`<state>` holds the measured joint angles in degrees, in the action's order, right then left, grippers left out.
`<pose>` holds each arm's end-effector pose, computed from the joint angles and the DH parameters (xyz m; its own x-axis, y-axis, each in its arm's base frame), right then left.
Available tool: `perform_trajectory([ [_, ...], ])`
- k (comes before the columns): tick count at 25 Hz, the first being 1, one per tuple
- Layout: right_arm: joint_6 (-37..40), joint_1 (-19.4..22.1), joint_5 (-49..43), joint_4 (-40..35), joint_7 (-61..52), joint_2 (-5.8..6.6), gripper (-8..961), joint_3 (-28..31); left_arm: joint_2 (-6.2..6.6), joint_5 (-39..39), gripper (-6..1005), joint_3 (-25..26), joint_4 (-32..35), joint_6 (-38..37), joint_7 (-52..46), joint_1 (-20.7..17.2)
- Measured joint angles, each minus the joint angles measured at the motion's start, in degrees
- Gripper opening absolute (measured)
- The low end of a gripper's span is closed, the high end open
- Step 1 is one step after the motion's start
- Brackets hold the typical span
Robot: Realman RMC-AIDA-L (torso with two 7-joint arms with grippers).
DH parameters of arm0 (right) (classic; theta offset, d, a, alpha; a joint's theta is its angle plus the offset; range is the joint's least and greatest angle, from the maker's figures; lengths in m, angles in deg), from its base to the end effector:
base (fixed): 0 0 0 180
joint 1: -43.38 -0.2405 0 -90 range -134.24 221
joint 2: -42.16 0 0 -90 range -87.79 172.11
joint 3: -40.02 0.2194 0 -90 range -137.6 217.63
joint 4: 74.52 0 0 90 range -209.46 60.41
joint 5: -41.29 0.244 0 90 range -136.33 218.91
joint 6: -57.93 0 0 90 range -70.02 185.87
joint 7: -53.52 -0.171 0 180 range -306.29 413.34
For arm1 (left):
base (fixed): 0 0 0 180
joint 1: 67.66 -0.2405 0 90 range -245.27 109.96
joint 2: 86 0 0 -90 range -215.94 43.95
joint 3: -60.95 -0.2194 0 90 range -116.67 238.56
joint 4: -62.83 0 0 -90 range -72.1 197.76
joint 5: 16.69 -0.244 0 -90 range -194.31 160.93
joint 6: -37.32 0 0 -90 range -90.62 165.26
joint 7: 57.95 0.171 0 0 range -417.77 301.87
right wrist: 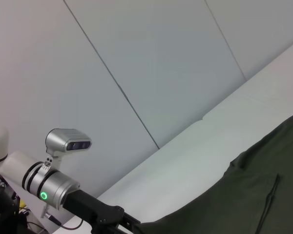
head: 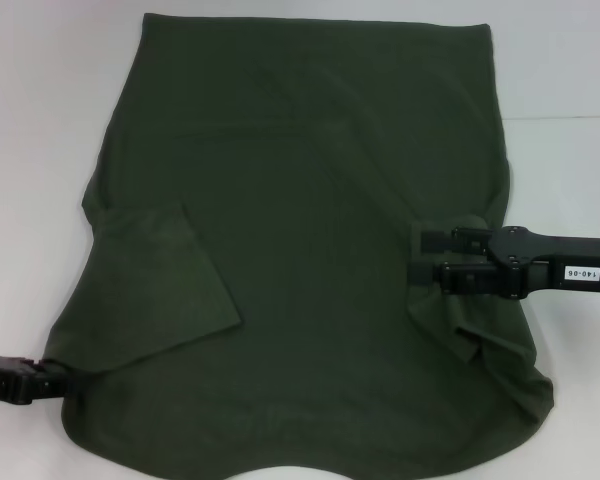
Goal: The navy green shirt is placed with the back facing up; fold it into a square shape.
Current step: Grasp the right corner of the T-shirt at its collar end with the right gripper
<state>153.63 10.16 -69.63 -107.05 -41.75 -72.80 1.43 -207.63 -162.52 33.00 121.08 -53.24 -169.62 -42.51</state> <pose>0.2286 0.3510 0.0137 0.6103 -0.5598 -0.5605 -0.6160 -0.7802 0.1085 -0.3317 0.3176 0.0561 0.5221 0.8112 0.2634 0.8464 -0.4548 -0.2769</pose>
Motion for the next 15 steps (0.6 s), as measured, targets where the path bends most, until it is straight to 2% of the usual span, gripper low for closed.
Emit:
perform_trajectory([
  [6,0.0,0.0,0.4,0.0,0.0,0.06,896,0.0,0.01,-0.7,580,-1.0,0.1,0.9,-0.3,0.2],
  [12,0.0,0.0,0.7,0.1,-0.1,0.09,893,0.0,-0.12,-1.1,423,-1.5,0.1,1.2,-0.4,0.2],
  [14,0.0,0.0,0.7,0.1,-0.1,0.09,892,0.0,-0.12,-1.1,198,-1.4,0.2,1.2,-0.4,0.2],
  [15,0.0,0.0,0.7,0.1,-0.1,0.09,891,0.0,-0.12,-1.1,170,-1.4,0.2,1.2,-0.4,0.2],
])
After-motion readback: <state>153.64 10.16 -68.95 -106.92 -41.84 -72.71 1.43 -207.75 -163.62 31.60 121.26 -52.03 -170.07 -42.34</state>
